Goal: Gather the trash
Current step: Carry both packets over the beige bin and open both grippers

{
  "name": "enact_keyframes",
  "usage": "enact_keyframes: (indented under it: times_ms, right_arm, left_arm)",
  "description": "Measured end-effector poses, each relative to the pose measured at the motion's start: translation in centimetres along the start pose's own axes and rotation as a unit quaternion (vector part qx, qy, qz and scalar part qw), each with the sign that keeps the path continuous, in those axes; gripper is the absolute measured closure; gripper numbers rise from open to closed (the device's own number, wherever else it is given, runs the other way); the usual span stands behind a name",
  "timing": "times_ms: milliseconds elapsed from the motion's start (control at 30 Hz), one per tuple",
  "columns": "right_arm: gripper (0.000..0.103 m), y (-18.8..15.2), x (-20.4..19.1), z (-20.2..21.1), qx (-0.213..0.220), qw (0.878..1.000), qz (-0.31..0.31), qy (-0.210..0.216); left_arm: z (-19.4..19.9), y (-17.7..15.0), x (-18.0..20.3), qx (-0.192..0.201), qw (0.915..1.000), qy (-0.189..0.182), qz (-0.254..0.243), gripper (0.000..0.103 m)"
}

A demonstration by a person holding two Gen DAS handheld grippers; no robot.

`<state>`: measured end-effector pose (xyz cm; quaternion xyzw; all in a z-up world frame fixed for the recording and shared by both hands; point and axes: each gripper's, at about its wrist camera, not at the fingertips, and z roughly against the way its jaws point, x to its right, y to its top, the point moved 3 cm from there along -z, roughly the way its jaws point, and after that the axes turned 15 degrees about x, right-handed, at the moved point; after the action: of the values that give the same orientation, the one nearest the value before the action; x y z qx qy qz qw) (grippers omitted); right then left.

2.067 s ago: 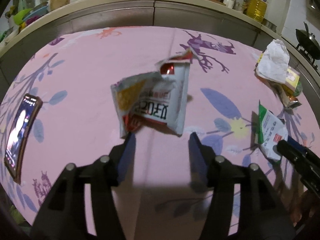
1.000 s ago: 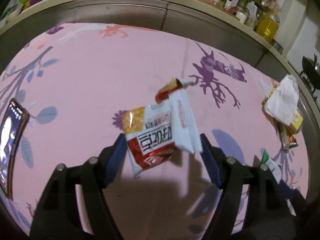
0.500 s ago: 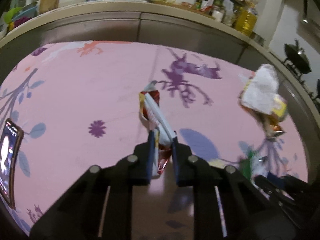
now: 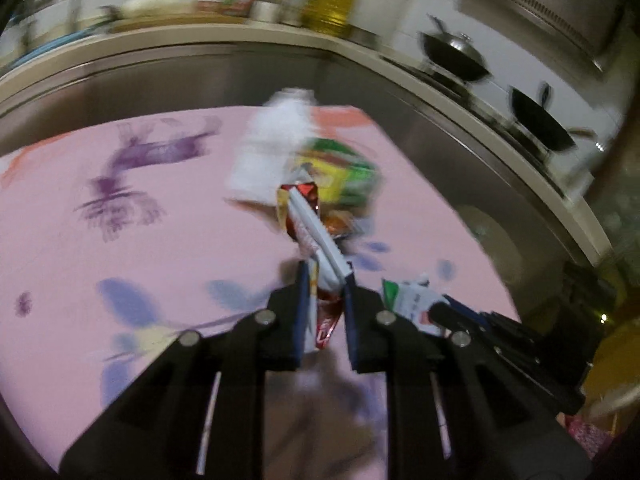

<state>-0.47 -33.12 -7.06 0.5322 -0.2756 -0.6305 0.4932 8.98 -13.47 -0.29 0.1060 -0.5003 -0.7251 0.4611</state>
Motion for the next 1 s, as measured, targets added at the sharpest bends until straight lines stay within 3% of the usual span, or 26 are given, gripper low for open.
enact_keyframes:
  times_ms: [200,333,500,667,700,767,900,1000]
  right_arm:
    - [0.098,2.9,8.7,4.7,0.071,0.994,-0.047,-0.074]
    - [0.098,4.9,15.0,7.4,0.117,0.981,-0.078,-0.134]
    - [0.098,5.4,21.4,9.3,0.139,0.964,-0.108,-0.2]
    - [0.098,4.3,25.0,8.5,0.126,0.957,-0.134,-0.224]
    - [0.098,3.9,25.7,8.5,0.128,0.954,-0.148,-0.226]
    - [0.095,3.5,26.6,8.3,0.121,0.95,-0.176,-0.226]
    - [0.082,2.8,27.4,8.6,0.12,0.945,-0.21,-0.219]
    - [0.059,3.0,26.7,9.0,0.133,0.943,-0.207,-0.224]
  left_arm:
    - [-7.1,1.0,10.3,-0.043,0.9943,-0.084,-0.05,0.088]
    - [-11.7,1.4,16.6,-0.069,0.9866,-0.131,-0.068,0.088]
    - [-17.5,0.6,23.5,-0.1,0.9757,-0.171,-0.094,0.088]
    - [-22.6,-0.7,27.2,-0.125,0.9709,-0.176,-0.103,0.085]
    - [-23.4,-1.2,27.3,-0.136,0.9699,-0.174,-0.102,0.081]
    - [-25.5,-2.5,27.7,-0.168,0.9681,-0.151,-0.108,0.056]
    - [-27.2,-3.9,27.4,-0.195,0.9668,-0.13,-0.103,0.053]
    - [-26.6,-3.6,26.9,-0.186,0.9697,-0.127,-0.094,0.048]
